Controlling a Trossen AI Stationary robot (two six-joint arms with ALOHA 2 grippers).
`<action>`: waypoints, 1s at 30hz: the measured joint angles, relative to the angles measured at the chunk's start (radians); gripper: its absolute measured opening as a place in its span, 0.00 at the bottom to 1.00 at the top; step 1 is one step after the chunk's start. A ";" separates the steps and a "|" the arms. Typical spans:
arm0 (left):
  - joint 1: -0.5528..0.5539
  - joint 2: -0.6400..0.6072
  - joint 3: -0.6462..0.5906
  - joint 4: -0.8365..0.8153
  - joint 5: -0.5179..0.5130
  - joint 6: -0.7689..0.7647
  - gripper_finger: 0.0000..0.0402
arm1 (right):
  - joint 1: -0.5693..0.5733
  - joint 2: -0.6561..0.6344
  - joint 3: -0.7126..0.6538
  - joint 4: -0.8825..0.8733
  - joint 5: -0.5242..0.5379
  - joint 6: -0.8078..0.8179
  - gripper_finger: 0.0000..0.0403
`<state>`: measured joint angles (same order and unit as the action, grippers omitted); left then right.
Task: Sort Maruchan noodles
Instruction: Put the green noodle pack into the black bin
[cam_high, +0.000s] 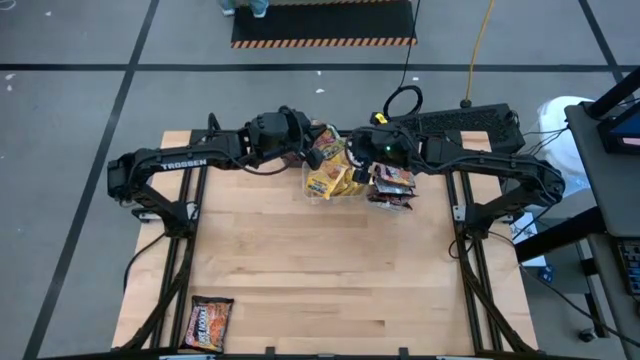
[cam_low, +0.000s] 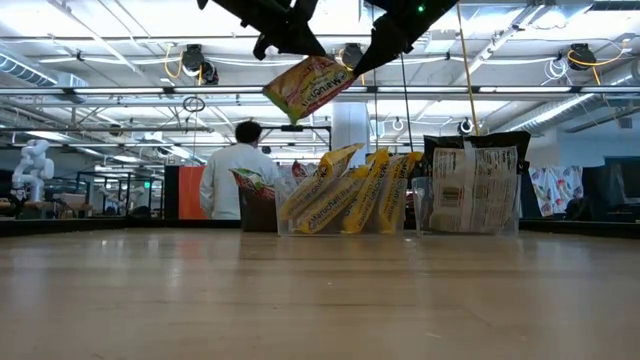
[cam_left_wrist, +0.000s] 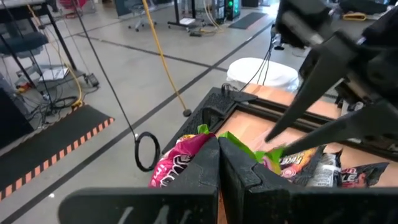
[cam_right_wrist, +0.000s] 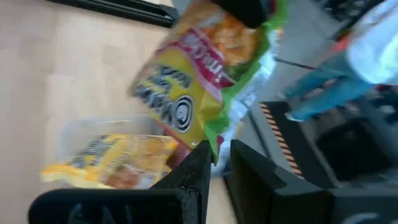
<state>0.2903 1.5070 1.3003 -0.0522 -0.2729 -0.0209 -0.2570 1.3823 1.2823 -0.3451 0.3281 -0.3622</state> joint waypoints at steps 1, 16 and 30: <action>-0.001 0.000 0.000 0.004 0.000 0.003 0.00 | -0.005 0.000 0.000 -0.004 -0.027 0.008 0.15; -0.003 0.000 0.000 0.005 0.001 0.013 0.00 | -0.030 0.000 -0.105 0.105 -0.149 0.005 0.15; -0.002 0.000 0.000 -0.007 0.001 0.028 0.00 | -0.031 0.000 -0.132 0.165 -0.147 -0.042 0.15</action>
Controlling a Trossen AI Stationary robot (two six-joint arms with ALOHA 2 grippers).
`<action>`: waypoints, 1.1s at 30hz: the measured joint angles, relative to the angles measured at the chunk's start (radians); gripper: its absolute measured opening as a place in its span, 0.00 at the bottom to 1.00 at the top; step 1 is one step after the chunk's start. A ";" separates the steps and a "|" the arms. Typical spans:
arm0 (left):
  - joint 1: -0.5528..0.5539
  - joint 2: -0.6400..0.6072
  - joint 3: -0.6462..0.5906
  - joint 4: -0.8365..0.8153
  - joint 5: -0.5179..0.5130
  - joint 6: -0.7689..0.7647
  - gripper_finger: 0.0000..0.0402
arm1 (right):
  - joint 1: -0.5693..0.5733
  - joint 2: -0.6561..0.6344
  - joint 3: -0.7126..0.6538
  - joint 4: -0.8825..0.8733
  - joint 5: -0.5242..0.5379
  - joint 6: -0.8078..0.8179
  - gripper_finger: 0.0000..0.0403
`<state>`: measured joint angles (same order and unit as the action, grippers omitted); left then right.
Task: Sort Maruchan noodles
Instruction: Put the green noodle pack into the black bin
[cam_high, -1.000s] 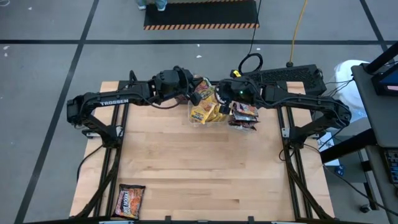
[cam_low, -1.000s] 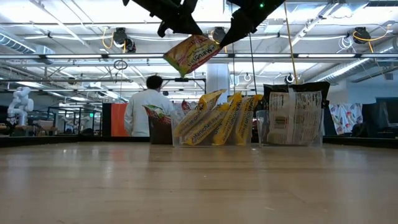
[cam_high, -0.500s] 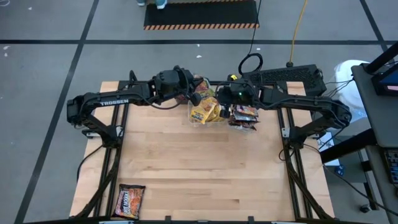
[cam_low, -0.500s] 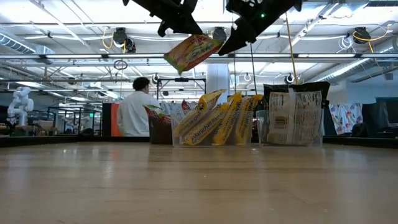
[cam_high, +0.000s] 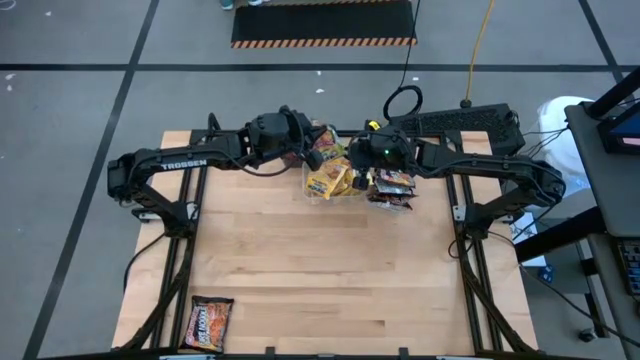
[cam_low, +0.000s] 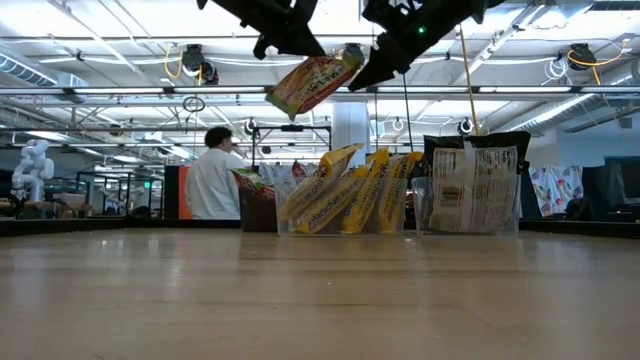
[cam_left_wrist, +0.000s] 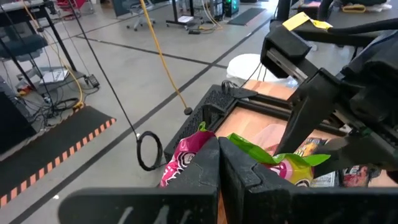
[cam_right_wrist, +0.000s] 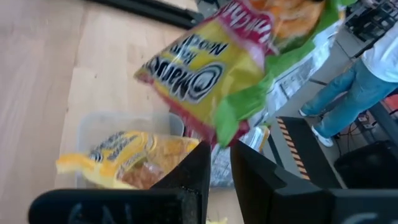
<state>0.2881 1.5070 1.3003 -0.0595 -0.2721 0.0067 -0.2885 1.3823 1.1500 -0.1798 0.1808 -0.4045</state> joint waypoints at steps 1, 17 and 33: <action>0.002 0.000 0.000 -0.005 0.000 0.001 0.00 | 0.002 0.000 0.000 -0.010 0.000 -0.014 0.15; 0.006 0.000 0.000 -0.025 0.000 0.008 0.00 | 0.059 0.000 0.000 -0.018 0.091 -0.114 0.15; 0.006 0.000 0.000 -0.027 0.000 0.011 0.00 | 0.094 -0.060 0.000 -0.002 0.132 -0.126 0.15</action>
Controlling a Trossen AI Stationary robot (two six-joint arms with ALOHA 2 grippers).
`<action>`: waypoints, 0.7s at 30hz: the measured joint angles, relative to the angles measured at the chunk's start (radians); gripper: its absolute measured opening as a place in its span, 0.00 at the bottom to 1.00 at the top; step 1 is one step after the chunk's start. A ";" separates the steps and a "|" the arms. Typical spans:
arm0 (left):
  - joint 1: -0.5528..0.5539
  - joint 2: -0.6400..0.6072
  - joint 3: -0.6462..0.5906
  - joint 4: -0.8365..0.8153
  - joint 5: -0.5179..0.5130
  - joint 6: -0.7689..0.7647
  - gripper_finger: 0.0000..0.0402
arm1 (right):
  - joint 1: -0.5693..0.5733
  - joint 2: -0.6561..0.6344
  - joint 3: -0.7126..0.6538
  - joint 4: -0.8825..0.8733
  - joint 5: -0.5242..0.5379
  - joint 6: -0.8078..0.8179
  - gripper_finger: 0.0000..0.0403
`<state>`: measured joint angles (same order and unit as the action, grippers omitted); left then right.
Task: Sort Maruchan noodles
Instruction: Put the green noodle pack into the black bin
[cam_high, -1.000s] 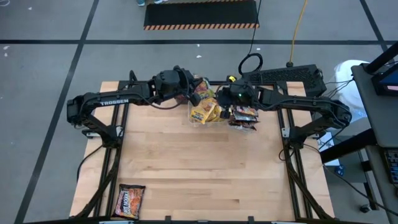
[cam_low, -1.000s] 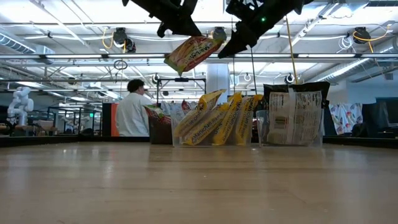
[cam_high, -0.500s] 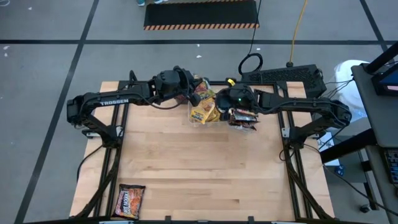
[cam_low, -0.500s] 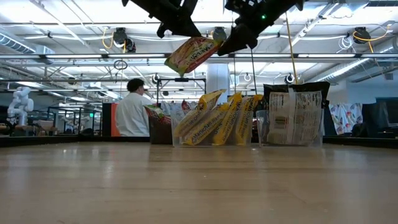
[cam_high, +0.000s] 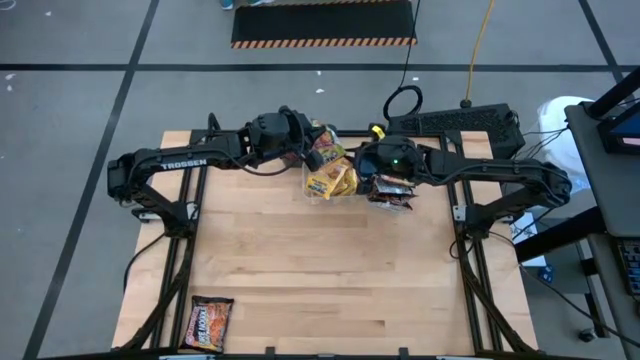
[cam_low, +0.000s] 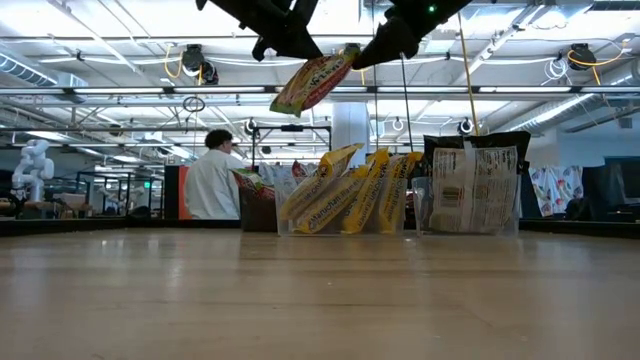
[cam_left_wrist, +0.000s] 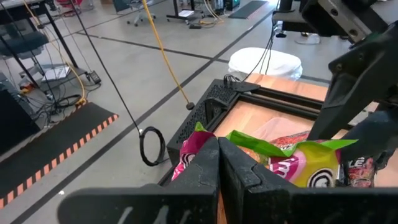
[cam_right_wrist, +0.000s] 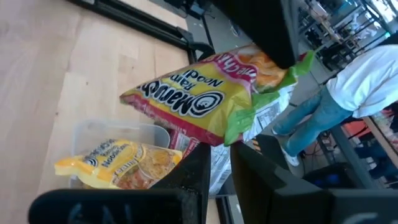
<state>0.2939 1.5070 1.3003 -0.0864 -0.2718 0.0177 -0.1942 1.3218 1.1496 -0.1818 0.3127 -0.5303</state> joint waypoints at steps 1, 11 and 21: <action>0.000 0.000 0.000 0.000 0.000 0.000 0.00 | 0.000 -0.004 0.000 0.000 -0.003 0.014 0.15; 0.000 0.000 0.000 0.000 0.000 0.000 0.00 | -0.001 -0.010 0.000 0.000 -0.080 0.079 0.15; 0.000 0.000 0.000 0.000 0.000 0.006 0.00 | 0.000 -0.015 0.000 0.050 -0.187 0.143 0.15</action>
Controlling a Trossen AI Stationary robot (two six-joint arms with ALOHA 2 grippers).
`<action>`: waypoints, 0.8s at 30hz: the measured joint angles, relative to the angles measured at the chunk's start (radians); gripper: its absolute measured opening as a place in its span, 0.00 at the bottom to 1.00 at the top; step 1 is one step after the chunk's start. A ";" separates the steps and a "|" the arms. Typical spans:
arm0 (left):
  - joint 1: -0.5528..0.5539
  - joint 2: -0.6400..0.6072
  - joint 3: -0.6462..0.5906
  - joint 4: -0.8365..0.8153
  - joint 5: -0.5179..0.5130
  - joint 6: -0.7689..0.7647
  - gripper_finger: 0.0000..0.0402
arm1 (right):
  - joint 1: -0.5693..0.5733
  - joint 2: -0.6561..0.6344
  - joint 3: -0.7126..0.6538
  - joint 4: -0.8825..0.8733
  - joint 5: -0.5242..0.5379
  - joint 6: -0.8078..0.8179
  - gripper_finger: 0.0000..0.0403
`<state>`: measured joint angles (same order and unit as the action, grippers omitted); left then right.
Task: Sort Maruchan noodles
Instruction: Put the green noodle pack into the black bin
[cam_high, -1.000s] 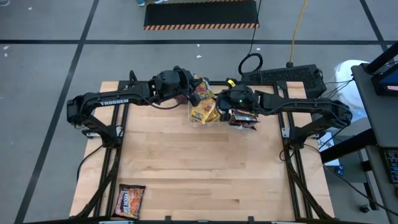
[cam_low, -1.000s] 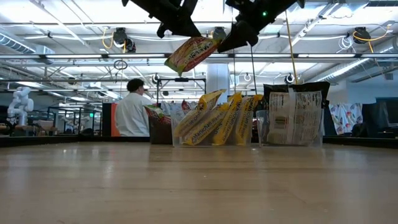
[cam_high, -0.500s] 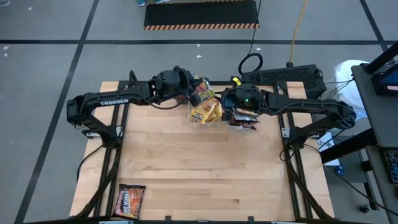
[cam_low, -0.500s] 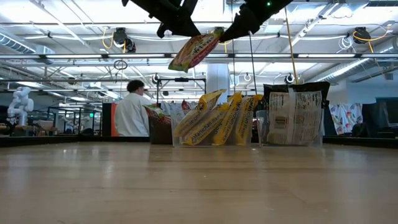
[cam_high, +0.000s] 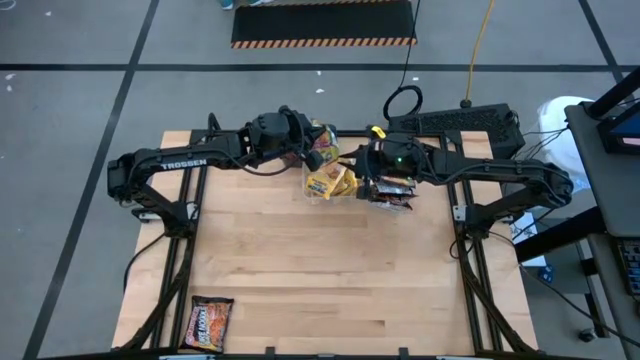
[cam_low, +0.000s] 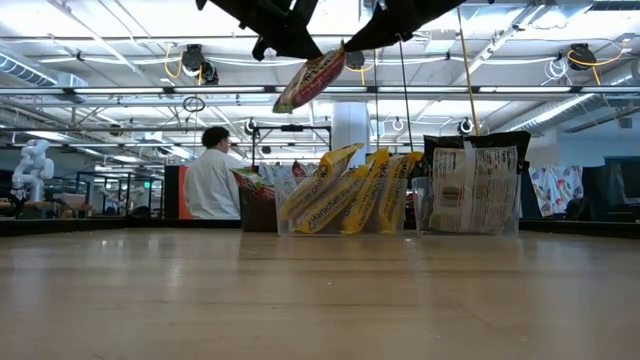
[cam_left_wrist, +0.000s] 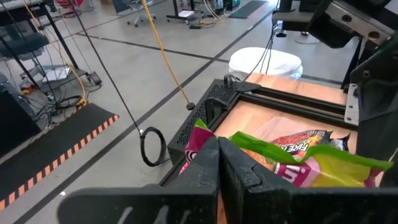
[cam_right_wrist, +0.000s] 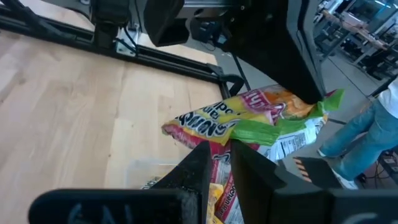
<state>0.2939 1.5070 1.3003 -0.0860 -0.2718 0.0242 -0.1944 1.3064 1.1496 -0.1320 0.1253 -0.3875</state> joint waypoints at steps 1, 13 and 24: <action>0.000 0.000 0.000 0.000 0.000 0.000 0.00 | 0.000 0.000 0.000 0.001 0.000 0.008 0.15; -0.002 0.000 0.000 0.000 0.000 -0.001 0.00 | 0.000 0.000 0.000 0.000 0.030 0.009 0.15; -0.002 0.000 0.000 0.002 0.000 -0.002 0.00 | 0.000 0.001 0.000 0.029 0.086 0.002 0.15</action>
<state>0.2924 1.5070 1.3003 -0.0841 -0.2722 0.0219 -0.1944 1.3071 1.1496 -0.1030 0.2113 -0.3853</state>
